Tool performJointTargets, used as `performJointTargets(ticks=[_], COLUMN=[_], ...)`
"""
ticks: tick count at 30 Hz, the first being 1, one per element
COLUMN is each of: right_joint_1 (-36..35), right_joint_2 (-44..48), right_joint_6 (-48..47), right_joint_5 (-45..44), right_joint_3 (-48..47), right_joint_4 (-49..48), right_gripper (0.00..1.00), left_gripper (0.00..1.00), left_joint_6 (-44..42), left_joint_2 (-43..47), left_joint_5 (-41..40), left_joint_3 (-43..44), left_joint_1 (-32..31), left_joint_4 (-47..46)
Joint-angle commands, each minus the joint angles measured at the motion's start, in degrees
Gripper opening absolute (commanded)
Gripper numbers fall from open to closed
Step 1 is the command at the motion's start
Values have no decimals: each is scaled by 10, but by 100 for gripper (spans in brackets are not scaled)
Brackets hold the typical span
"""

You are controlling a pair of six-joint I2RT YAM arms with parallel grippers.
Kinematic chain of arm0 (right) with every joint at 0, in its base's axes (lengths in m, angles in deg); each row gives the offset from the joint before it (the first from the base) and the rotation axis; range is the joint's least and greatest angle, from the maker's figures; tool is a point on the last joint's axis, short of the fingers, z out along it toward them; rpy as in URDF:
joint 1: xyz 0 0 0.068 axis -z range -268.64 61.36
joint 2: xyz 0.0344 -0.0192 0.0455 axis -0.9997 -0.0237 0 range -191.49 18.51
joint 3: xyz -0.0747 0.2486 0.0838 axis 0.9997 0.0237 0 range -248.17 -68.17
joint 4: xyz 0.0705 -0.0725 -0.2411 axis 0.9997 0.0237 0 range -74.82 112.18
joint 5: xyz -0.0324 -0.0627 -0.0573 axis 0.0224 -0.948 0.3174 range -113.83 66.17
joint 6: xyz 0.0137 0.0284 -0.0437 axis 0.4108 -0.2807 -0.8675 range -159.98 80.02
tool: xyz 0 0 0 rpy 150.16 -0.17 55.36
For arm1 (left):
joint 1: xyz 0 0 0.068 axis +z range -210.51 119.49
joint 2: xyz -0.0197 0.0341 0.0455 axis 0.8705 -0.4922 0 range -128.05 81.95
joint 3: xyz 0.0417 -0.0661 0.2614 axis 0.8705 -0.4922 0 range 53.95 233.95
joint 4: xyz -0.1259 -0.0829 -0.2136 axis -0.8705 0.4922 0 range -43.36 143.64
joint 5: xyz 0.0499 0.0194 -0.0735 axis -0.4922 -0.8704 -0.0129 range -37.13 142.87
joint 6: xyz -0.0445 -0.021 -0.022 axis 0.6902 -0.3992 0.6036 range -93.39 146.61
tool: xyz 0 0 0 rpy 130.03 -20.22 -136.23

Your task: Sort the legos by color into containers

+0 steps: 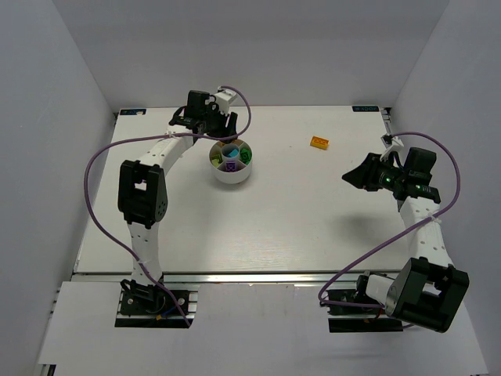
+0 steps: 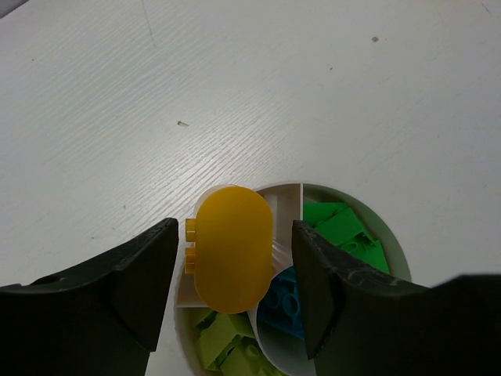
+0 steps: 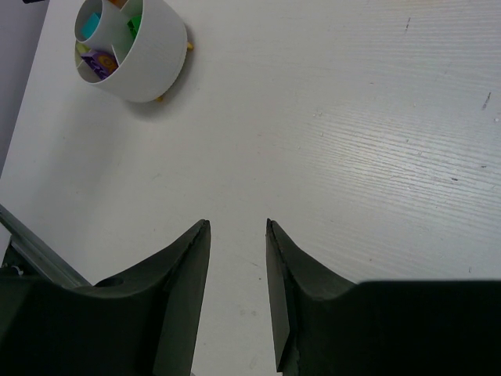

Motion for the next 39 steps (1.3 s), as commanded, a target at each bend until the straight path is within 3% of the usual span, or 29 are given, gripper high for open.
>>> performJointTargets(ticks=[1,23,39], right_joint_1=[-1,-2,-2], right_joint_2=[-1,-1,-3], right_joint_6=[-8,-8,-6], right_joint_5=[5,6,8], right_joint_3=[1,0,-1], right_joint_4=[-20,-19,-18], right_gripper=[40,40,41], left_gripper=[69,66,55], left_joint_6=[-10,-12,-14], left_joint_2=[11,4,3], left_joint_5=[-10,-17,-36], left_joint_3=[1,-1,-7], left_joint_1=[-3,-8,-8], left_joint_4=[-2,0,-8])
